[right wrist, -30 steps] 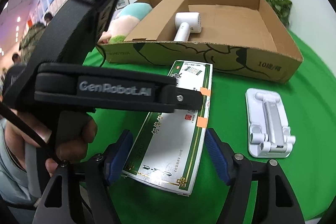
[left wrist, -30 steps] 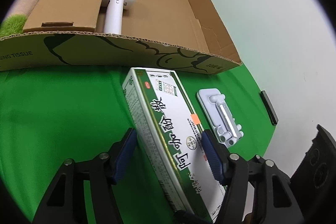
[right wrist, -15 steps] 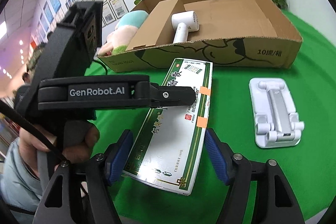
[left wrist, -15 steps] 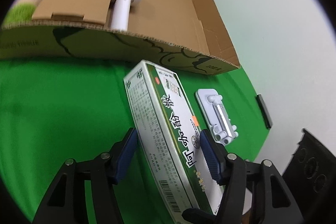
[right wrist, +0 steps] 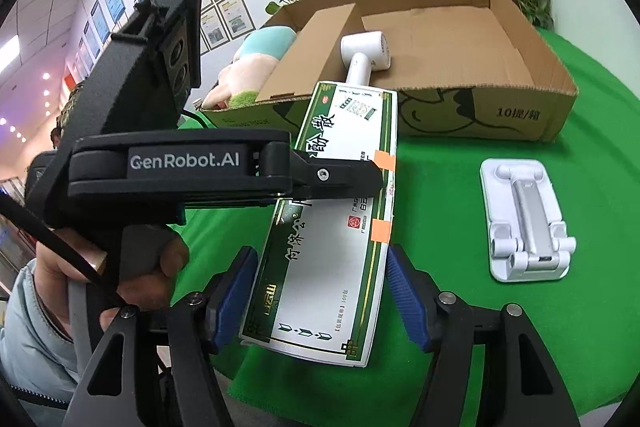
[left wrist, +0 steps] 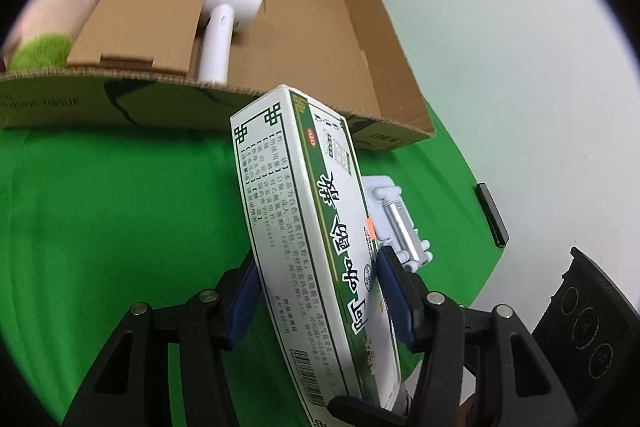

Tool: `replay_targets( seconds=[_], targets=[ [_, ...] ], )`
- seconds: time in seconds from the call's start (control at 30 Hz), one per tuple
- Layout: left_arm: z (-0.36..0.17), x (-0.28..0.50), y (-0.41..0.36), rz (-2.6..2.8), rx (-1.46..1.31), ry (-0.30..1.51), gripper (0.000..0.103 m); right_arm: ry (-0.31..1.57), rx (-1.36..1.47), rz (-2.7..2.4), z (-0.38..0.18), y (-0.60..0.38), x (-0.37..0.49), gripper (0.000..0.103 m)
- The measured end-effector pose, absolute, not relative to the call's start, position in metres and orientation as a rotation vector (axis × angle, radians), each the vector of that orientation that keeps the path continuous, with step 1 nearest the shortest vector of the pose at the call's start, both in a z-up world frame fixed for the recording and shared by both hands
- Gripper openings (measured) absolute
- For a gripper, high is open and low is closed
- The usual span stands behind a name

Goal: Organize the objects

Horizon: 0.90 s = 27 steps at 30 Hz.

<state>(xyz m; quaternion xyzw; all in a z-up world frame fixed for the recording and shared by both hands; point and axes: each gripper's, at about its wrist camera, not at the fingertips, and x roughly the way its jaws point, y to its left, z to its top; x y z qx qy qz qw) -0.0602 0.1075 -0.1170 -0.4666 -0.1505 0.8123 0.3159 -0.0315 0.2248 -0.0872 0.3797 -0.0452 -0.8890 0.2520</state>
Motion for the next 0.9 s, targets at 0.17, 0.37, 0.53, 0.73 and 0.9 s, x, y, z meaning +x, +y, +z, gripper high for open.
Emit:
replay_targets(
  seconds=[0.17,0.37,0.53,0.73,0.9],
  targets=[
    [-0.101,-0.045,0.121,2.167,-1.166,-0.360,0.051,-0.097,1.004,-2.446,-0.078,0.225,-0.029,0.062],
    [-0.080,-0.030,0.144,2.190,-1.093,-0.311,0.049,-0.082,0.951,-2.489,-0.063,0.227,-0.034,0.061],
    [-0.065,-0.025,0.160,2.202,-1.046,-0.286,0.048,-0.072,0.910,-2.517,-0.051,0.230,-0.044,0.060],
    [-0.049,-0.011,0.173,2.215,-1.012,-0.251,0.047,-0.071,0.875,-2.538,-0.040,0.233,-0.060,0.060],
    [-0.041,0.001,0.181,2.223,-0.990,-0.247,0.047,-0.056,0.852,-2.549,-0.034,0.233,-0.072,0.060]
  ],
)
